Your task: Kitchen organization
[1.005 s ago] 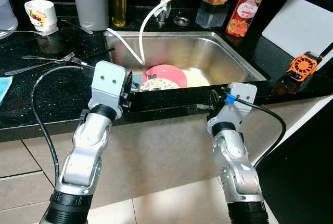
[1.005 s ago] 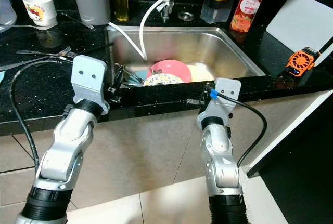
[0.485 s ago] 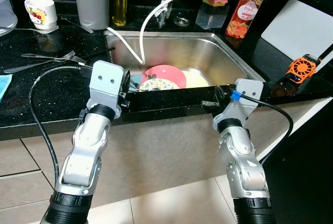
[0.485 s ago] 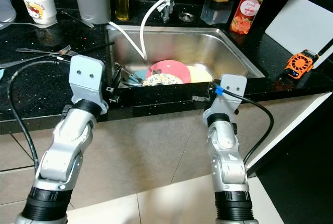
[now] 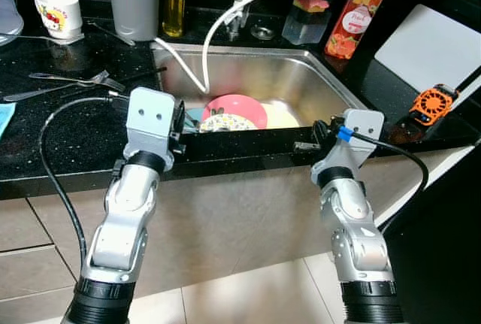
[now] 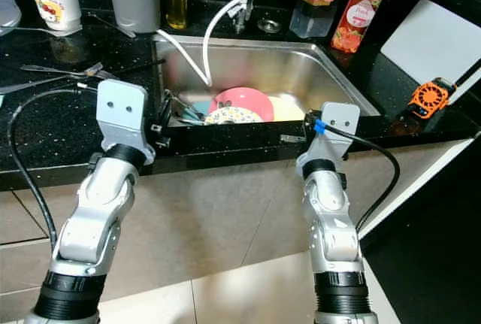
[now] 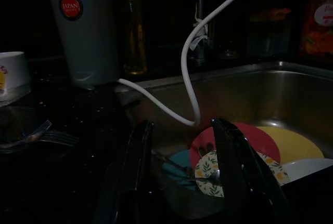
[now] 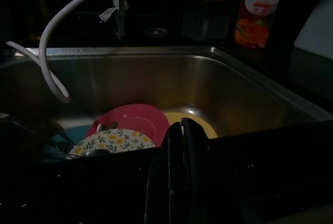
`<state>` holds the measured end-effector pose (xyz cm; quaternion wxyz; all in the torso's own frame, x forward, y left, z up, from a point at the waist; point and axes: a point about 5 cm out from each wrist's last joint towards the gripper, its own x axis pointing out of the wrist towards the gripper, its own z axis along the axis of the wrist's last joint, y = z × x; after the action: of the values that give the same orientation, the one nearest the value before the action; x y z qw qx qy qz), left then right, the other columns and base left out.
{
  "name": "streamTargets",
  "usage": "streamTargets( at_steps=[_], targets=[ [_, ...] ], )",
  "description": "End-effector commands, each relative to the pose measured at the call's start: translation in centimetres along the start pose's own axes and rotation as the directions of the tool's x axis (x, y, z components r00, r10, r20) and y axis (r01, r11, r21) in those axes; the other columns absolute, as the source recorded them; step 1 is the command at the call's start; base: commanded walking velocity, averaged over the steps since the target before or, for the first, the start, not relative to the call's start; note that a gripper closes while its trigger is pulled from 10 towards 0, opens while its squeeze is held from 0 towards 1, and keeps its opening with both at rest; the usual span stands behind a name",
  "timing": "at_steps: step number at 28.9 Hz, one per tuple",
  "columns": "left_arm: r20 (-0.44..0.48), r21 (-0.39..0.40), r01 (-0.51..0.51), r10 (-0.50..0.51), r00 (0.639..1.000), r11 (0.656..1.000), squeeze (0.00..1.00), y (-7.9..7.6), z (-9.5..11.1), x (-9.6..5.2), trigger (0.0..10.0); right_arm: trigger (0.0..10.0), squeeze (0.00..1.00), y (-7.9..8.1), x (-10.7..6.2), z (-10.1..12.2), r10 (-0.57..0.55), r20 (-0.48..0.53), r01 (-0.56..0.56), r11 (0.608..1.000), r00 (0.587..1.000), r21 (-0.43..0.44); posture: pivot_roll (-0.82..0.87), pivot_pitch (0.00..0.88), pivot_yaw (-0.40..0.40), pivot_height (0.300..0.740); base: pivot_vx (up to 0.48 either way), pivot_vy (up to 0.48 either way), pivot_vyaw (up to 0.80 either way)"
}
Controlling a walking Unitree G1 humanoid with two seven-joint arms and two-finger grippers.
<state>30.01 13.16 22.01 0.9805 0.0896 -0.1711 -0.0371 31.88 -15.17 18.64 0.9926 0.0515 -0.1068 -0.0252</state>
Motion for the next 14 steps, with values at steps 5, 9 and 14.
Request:
streamTargets(
  at_steps=[5, 9, 14],
  targets=[
    [0.002, -0.009, 0.012, -0.012, 1.0, 1.0, 0.0, -0.67, -0.13, 0.27, 10.0, 10.0, 0.0, -0.42, 0.29, 0.19, -0.008, -0.005, 0.008, 1.0, 1.0, -0.01, 0.18, 0.01, -0.192, 0.74, 0.0, 0.0, 0.0],
    [0.0, -0.009, -0.002, 0.002, 1.0, 1.0, 0.0, -0.4, -0.26, 0.17, 10.0, 10.0, 0.0, -0.21, 0.0, -0.1, 0.001, -0.012, -0.001, 1.0, 1.0, -0.008, 0.19, 0.0, -0.192, 0.74, 0.0, 0.0, 0.0],
    [-0.001, -0.004, -0.002, 0.002, 1.0, 1.0, 0.0, -0.38, -0.23, 0.14, 10.0, 10.0, 0.0, 0.23, 0.13, -0.14, 0.009, -0.013, -0.009, 1.0, 1.0, 0.001, 0.2, 0.001, -0.178, 0.74, 0.0, 0.0, 0.0]
  ],
)
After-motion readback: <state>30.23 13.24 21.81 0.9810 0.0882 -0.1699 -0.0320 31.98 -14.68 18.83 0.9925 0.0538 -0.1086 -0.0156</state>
